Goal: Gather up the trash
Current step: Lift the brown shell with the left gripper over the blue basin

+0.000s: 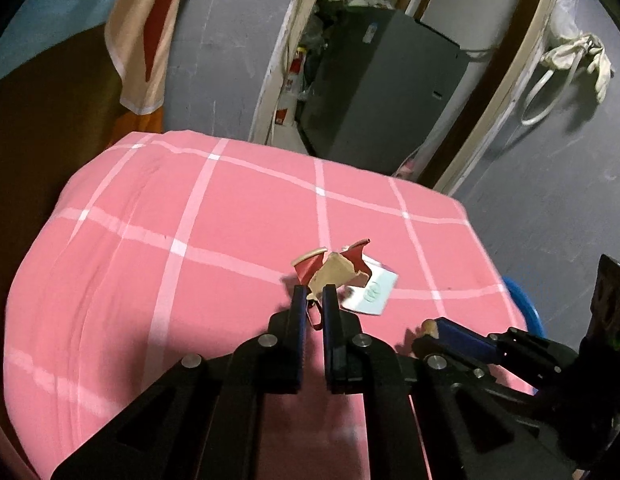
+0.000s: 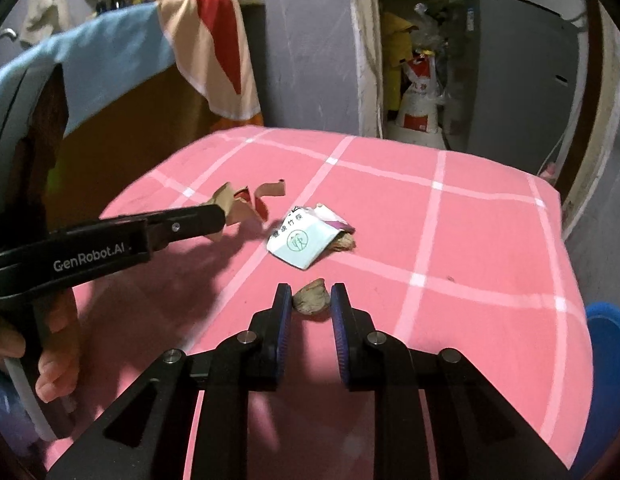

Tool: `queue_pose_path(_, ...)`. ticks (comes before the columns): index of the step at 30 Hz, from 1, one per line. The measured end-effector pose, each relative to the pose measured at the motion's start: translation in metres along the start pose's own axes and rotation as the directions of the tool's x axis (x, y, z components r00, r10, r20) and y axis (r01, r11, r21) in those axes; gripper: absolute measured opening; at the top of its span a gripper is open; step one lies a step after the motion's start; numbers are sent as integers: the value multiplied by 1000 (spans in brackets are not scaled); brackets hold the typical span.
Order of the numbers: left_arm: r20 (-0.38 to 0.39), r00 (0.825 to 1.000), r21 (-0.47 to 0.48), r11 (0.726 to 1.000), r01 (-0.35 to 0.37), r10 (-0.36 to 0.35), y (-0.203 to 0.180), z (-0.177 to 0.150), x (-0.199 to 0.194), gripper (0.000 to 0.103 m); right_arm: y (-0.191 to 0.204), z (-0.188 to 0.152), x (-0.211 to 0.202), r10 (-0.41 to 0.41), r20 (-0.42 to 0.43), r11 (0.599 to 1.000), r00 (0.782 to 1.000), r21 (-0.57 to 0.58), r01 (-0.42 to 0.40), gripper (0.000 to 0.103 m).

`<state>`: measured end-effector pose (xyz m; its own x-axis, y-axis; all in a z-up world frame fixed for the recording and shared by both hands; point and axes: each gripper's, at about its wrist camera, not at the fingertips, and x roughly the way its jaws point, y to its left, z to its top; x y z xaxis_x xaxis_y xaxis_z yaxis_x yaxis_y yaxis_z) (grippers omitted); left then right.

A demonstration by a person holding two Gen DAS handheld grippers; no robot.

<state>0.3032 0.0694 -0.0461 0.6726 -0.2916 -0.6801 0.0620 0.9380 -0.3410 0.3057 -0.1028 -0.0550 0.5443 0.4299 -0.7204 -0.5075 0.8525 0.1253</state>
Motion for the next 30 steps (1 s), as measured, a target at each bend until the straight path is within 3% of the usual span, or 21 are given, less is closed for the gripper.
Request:
queue_pose_path(6, 104, 993, -5, 998, 55, -55, -24, -6, -29, 5, -6, -6, -53, -14, 177, 999, 984, 49, 5, 18)
queue_pose_path(14, 282, 951, 92, 990, 107, -129, -82, -4, -74, 5, -11, -6, -137, -100, 428, 995, 898, 56, 84, 18)
queue_pose_path(22, 363, 910, 202, 970, 134, -202, -140, -7, -103, 5, -26, -19, -190, -178, 531, 984, 828, 98, 149, 18)
queue_pose_path(30, 371, 890, 282, 946, 162, -263, -185, -16, -108, 5, -53, -41, -230, -262, 568, 965, 780, 168, 202, 18)
